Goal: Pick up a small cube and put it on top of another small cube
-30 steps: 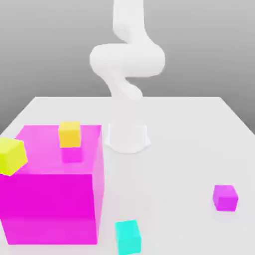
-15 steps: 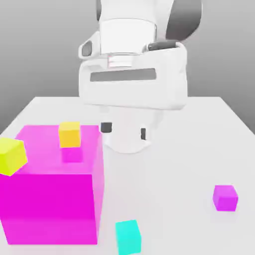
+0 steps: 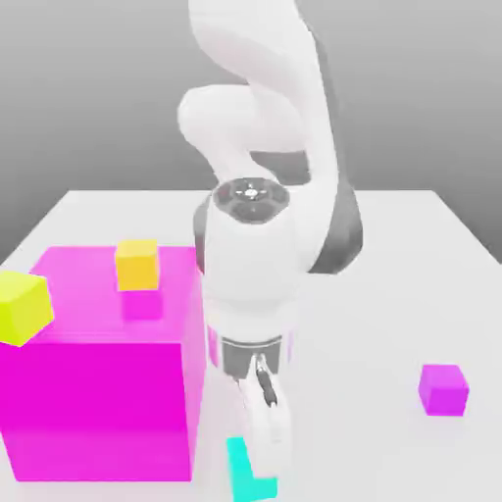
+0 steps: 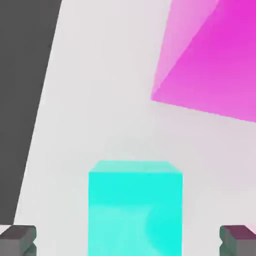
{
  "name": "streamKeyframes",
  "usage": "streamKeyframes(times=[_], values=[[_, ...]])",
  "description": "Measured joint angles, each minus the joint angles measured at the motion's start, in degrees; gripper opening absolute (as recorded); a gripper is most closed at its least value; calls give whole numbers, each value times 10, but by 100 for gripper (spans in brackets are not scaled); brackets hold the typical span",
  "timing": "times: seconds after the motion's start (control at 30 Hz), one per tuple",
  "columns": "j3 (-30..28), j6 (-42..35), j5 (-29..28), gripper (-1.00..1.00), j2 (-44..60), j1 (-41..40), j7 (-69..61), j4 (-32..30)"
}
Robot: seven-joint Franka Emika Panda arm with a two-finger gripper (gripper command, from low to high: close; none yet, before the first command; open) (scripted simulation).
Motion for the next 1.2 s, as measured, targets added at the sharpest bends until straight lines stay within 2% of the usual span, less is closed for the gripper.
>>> streamKeyframes(times=[0.03, 0.27, 0.47, 0.67, 0.87, 0.9, 1.07, 1.1, 1.2], values=[[-7, 16, -5, -100, 20, 6, 4, 4], [-9, 21, -7, -100, 25, 7, 6, 5], [25, -59, 32, -100, -77, 1, -8, -17], [107, -91, 63, -100, -139, 91, 96, -45], [175, -119, 75, -100, -195, 224, 222, -73], [176, -114, 67, -100, -192, 248, 240, -75], [131, -39, -17, -100, -108, 262, 313, -73], [123, -27, -30, 100, -94, 268, 323, -72], [123, -27, -30, 100, -94, 268, 323, -72]])
